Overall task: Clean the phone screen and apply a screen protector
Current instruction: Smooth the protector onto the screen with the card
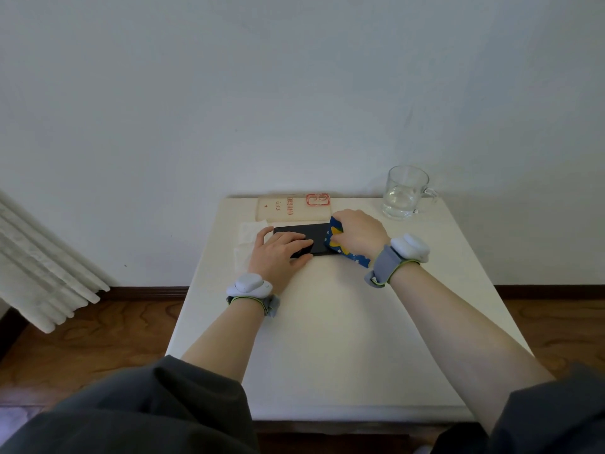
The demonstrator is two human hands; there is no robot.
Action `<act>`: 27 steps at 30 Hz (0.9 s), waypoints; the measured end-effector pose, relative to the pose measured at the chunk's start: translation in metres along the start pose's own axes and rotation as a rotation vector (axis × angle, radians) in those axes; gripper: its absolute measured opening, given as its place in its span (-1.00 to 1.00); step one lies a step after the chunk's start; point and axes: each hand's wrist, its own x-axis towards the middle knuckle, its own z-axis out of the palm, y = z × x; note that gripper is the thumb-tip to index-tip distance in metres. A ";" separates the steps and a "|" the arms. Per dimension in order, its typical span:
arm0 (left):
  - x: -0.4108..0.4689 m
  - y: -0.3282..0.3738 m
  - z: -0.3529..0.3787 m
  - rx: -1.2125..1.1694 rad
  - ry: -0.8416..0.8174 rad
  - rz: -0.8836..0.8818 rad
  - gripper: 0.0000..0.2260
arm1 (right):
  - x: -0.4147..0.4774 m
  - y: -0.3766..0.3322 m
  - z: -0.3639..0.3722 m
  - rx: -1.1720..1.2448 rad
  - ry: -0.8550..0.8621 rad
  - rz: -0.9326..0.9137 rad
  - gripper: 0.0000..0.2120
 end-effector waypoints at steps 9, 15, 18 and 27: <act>0.001 0.001 -0.003 0.002 -0.029 -0.013 -0.71 | 0.003 -0.004 -0.003 -0.047 -0.015 0.009 -0.87; 0.001 0.000 -0.003 -0.010 -0.036 -0.016 -0.71 | 0.003 -0.004 -0.003 -0.075 0.031 -0.012 -0.87; 0.001 -0.002 -0.004 -0.013 -0.033 -0.019 -0.72 | 0.002 -0.009 0.001 -0.047 0.018 -0.038 -0.89; 0.000 0.001 -0.003 -0.023 -0.033 -0.029 -0.72 | 0.000 -0.006 0.003 -0.067 0.010 -0.085 -0.93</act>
